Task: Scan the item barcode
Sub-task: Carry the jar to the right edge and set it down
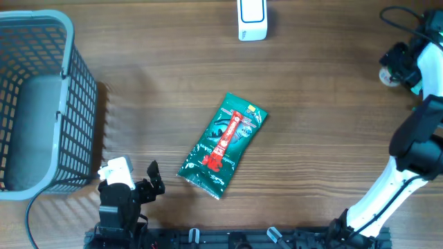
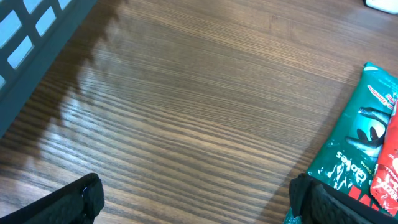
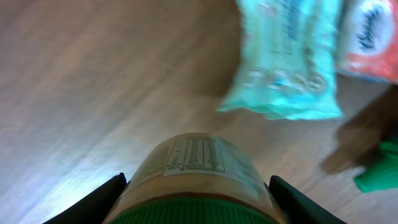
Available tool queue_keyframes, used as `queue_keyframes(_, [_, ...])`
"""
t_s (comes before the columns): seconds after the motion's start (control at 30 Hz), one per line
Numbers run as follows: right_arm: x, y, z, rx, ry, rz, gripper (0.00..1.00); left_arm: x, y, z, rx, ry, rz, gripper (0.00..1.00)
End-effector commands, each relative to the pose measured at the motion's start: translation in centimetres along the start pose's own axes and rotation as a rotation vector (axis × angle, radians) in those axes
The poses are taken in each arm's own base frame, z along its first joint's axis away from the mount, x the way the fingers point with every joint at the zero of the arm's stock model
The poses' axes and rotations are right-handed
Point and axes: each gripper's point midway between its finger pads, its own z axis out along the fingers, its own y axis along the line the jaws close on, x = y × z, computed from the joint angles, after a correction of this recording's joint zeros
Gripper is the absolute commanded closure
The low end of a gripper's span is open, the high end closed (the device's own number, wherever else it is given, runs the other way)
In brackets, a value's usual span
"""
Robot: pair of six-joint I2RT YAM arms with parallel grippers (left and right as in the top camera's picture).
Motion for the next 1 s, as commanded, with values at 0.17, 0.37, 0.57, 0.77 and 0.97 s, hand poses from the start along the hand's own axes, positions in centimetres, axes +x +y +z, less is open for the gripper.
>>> queue_keyframes(0.17, [-2.7,-9.8,1.3,0.082,-0.053,0.240,0.26,0.0,-0.2,0.0,0.011,-0.004,0.016,0.00])
queue_keyframes(0.37, [-6.9,-7.8,-2.3,-0.049,-0.143,0.199,0.01,0.0,-0.2,0.0,0.011,-0.004,0.016,0.00])
queue_keyframes(0.57, [-10.4,-2.4,-13.7,-0.202,-0.307,0.139,0.01,0.0,-0.2,0.0,0.011,-0.004,0.016,0.00])
queue_keyframes(0.77, [-2.4,4.9,-23.5,-0.351,-0.204,0.191,0.00,0.0,-0.2,0.0,0.011,-0.004,0.016,0.00])
queue_keyframes(0.97, [14.6,14.9,-24.9,-0.494,0.336,0.004,0.08,0.0,-0.2,0.0,0.011,-0.004,0.016,0.00])
